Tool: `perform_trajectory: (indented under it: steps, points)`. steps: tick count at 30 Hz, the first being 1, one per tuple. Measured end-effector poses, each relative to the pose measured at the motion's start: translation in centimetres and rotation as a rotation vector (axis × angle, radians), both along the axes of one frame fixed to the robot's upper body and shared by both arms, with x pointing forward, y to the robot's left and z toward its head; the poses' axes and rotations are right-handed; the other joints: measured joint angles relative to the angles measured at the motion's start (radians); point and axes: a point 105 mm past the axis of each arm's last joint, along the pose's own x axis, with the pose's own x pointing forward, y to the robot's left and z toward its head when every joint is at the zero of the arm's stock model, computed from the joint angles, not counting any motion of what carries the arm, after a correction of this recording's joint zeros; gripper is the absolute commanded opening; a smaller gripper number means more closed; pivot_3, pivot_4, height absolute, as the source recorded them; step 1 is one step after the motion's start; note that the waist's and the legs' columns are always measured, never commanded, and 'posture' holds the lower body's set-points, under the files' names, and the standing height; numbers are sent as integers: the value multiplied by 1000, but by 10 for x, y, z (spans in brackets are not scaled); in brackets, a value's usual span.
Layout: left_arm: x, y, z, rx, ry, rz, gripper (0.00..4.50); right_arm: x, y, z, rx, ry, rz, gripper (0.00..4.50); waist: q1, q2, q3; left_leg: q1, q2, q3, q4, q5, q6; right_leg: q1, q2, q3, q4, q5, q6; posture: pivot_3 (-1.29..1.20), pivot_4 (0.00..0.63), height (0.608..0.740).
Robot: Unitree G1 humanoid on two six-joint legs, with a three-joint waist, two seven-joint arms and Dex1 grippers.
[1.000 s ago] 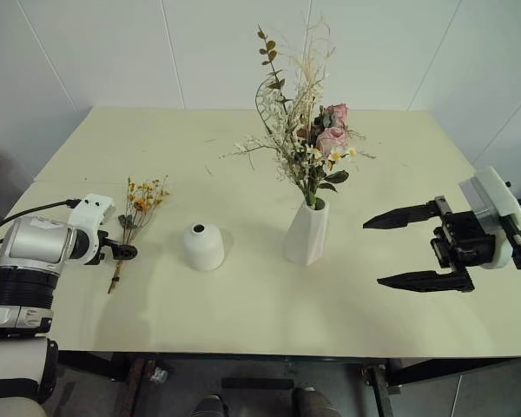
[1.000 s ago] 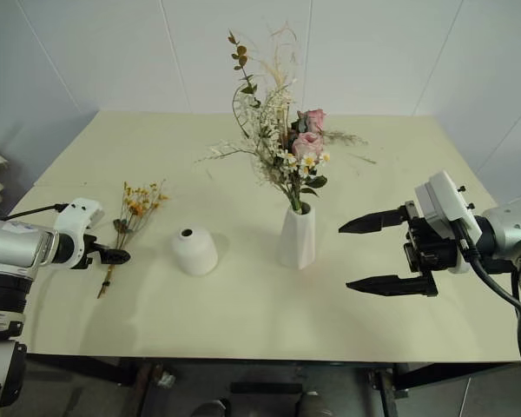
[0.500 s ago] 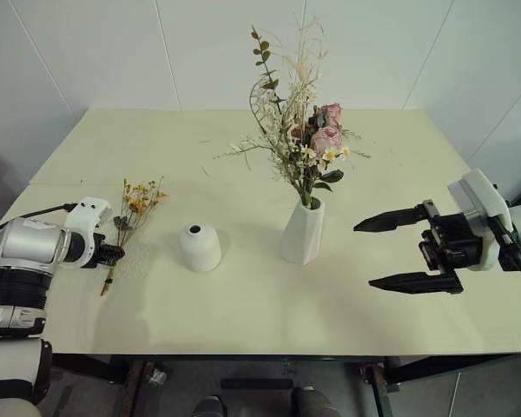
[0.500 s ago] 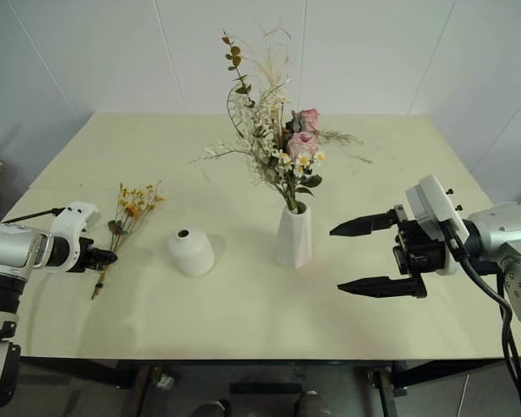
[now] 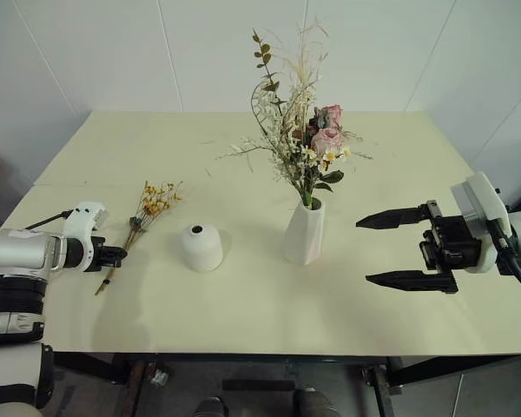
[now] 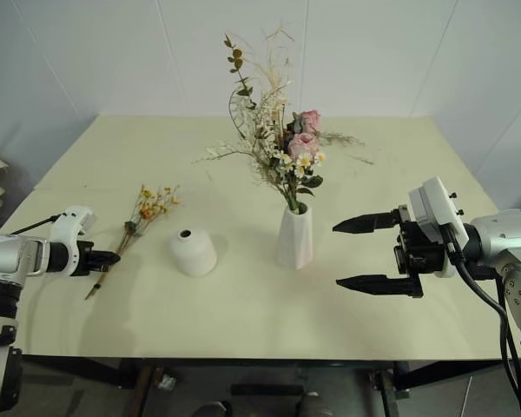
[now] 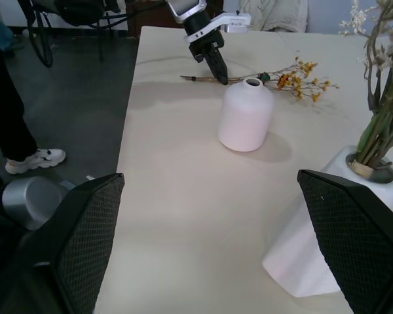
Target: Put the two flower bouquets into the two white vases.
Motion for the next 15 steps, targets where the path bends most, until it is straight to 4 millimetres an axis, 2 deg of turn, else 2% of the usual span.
perform_trajectory:
  steps: [2, 5, 7, 10, 12, 15]
  points:
    - [15, -16, 14, -97, -176, -57, 34, 2, -1, 1, 7, -25, -17, 4500, 6, -3, 1, -1, 0, 0, 0, 3, -4, 1, 0, 0, -2, 0, -3, 0, 150, 740]
    - [27, -46, 62, -322, -504, -186, 34, 6, 1, 2, 47, -89, -39, 4500, 2, -11, 2, -4, 0, 0, 0, 5, -7, 2, -1, 0, -9, 4, -3, 0, 150, 740]
    - [22, -55, 93, -394, -683, -247, 34, 8, -2, 2, 60, -113, -70, 4500, -3, -11, 1, -4, 0, 2, 0, 5, -7, 2, -2, 1, -10, 8, 4, 0, 150, 740]
    - [8, -71, 129, -507, -895, -350, 34, 9, -3, 5, 104, -125, -85, 4500, -4, -11, 1, -2, 0, 1, -2, 3, -6, 2, -1, 1, -7, 7, 3, 0, 150, 740]
    - [-2, -87, 144, -586, -995, -431, 34, 10, -4, 7, 125, -114, -103, 4500, 0, -11, 1, -2, 1, 1, -2, 3, -5, 2, -1, 0, -7, 7, 3, 0, 150, 740]
    - [-12, -98, 155, -668, -1059, -488, 34, 13, -5, 8, 150, -109, -134, 4500, 0, -11, 1, -2, 0, 1, -1, 2, -5, 2, -1, 0, -7, 7, 3, 0, 150, 740]
